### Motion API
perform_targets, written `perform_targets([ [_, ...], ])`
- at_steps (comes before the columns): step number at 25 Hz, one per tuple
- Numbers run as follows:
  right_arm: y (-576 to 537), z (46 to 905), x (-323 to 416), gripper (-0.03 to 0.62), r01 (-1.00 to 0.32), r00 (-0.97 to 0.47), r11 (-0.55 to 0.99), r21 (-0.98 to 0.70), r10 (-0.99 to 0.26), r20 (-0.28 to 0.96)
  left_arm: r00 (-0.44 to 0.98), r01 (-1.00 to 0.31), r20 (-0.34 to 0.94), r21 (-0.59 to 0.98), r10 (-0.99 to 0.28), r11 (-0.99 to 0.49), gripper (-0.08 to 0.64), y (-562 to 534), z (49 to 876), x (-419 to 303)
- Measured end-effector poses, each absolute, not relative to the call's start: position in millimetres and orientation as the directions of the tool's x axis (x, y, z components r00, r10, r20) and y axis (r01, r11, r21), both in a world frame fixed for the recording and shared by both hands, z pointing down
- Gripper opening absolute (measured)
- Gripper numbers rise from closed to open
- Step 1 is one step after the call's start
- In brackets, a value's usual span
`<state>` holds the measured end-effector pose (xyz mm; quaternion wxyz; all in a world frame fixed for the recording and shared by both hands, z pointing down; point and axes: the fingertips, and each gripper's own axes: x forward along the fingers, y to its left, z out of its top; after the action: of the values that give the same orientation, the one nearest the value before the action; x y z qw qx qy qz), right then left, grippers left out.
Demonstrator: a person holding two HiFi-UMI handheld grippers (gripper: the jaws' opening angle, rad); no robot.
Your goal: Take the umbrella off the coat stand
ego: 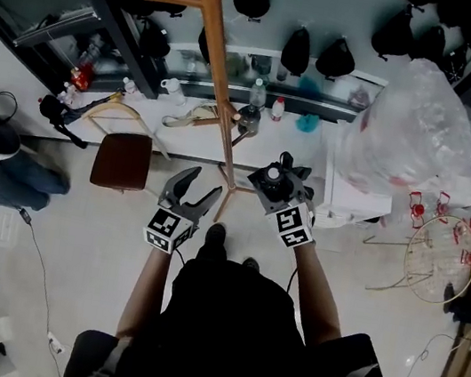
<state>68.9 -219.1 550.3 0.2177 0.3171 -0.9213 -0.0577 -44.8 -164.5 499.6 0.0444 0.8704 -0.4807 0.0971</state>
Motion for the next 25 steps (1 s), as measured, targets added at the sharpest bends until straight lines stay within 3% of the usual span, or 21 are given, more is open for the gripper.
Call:
perform_targets([
  [25,-184,559,89,0.247,-0.486,-0.751,0.839,0.246,-0.545,0.373,0.466,-0.877,0.223,-0.009,-0.856,-0.48,0.275,-129,510,-23],
])
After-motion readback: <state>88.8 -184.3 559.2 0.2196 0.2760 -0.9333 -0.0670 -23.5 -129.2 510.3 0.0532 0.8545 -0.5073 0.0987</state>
